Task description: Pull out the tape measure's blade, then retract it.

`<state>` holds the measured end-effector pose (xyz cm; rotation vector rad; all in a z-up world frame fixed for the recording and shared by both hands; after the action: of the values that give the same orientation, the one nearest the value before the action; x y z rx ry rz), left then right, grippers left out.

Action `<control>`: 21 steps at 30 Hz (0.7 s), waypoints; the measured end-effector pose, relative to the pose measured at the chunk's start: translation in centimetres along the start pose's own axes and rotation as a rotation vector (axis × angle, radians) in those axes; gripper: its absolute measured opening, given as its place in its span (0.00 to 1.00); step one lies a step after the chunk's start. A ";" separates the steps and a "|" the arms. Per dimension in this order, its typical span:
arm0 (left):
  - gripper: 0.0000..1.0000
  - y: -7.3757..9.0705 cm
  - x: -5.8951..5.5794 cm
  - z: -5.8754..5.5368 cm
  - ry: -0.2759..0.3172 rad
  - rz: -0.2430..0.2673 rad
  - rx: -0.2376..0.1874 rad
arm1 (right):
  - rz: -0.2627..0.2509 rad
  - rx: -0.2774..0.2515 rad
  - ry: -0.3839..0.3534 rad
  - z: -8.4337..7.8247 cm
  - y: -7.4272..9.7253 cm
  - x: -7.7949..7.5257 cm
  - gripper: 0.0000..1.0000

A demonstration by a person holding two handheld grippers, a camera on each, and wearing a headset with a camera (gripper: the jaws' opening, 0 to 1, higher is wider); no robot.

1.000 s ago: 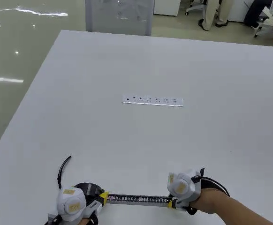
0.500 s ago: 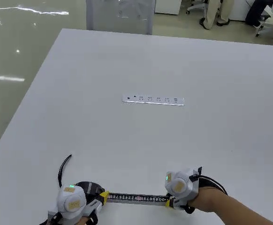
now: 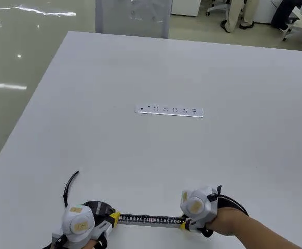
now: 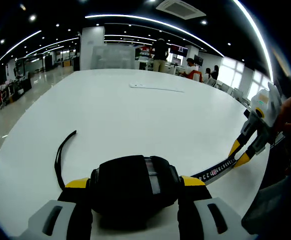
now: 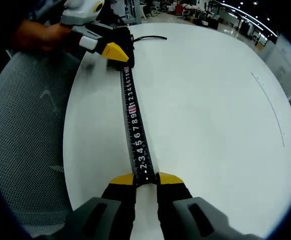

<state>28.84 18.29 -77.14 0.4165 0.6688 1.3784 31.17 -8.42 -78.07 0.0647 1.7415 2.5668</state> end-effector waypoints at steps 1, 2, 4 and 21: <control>0.66 0.0 0.0 0.0 0.001 -0.001 0.001 | -0.001 -0.001 0.001 0.0 0.0 0.0 0.14; 0.66 0.0 0.0 0.0 0.001 -0.001 0.001 | -0.001 -0.002 0.001 0.0 -0.1 0.0 0.14; 0.66 0.0 0.0 0.0 0.002 -0.001 0.003 | -0.003 -0.004 -0.001 0.1 -0.1 0.0 0.14; 0.66 0.0 0.0 0.0 0.023 -0.006 0.005 | -0.004 -0.029 0.004 1.1 -0.6 0.2 0.14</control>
<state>28.85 18.32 -77.15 0.4031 0.6922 1.3777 31.04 -7.14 -78.23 0.0552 1.7025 2.5903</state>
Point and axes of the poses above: the centre of the closed fingertips' face, and the gripper's own axes: y roughly backward along the fingers, x roughly to its left, z roughly out of its top, the point moved 5 cm from there along y, roughly backward along the fingers, and after that the axes turned 6 degrees about y, right-handed, at the moved point
